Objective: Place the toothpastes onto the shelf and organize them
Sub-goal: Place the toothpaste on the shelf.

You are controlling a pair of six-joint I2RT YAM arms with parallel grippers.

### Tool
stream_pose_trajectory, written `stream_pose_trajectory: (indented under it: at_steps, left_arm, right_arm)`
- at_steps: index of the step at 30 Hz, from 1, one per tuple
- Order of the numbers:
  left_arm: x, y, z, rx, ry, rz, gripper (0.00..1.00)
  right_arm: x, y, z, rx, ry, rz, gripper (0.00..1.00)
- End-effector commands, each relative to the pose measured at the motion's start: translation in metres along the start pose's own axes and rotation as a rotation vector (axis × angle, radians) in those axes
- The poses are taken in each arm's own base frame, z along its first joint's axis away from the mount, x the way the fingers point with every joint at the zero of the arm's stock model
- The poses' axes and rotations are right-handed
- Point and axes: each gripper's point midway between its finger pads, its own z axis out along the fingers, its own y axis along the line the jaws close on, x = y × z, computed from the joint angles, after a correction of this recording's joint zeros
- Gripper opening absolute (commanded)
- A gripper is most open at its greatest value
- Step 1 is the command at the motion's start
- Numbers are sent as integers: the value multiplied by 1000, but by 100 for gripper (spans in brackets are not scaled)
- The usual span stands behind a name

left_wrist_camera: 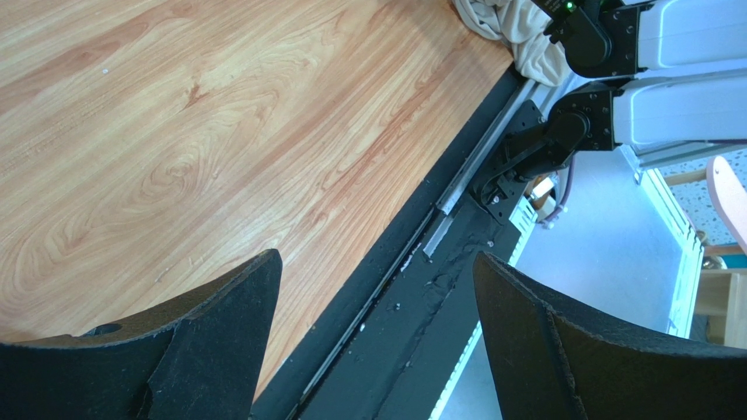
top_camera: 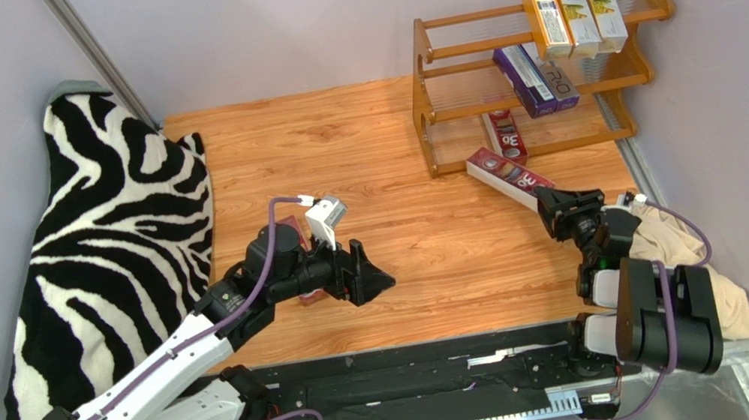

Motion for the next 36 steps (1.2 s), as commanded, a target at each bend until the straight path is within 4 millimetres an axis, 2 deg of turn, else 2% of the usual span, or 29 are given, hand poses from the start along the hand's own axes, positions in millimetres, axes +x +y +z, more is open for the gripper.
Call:
stream_pose_trajectory:
  at_steps: [1, 7, 9, 13, 18, 21, 25, 27, 31, 36]
  left_arm:
    - [-1, 3, 4, -1, -10, 24, 89]
    - [1, 6, 9, -5, 2, 23, 89]
    - [0, 6, 9, -8, 0, 25, 89]
    - [0, 7, 9, -13, 0, 30, 89]
    - [1, 8, 10, -16, 6, 28, 89]
    - [1, 8, 11, -14, 6, 26, 89]
    - [2, 9, 10, -17, 8, 27, 89]
    - [3, 10, 11, -20, 11, 27, 88]
    - [3, 10, 11, -20, 11, 28, 89]
    - [4, 10, 10, -23, 13, 29, 88]
  right_arm:
    - [-8, 53, 6, -204, 19, -42, 0]
    - [-4, 65, 12, -296, 72, -22, 0]
    - [-5, 61, 13, -291, 71, -10, 0]
    - [-7, 66, 14, -308, 64, -29, 0]
    - [-17, 84, 15, -343, 30, -56, 0]
    - [-26, 80, 19, -303, -9, -52, 0]
    - [-33, 91, 18, -314, -32, -85, 0]
    - [-37, 91, 21, -297, -38, -83, 0]
    - [-42, 75, 23, -221, -59, -73, 0]
    - [-52, 66, 21, -198, -95, -73, 0]
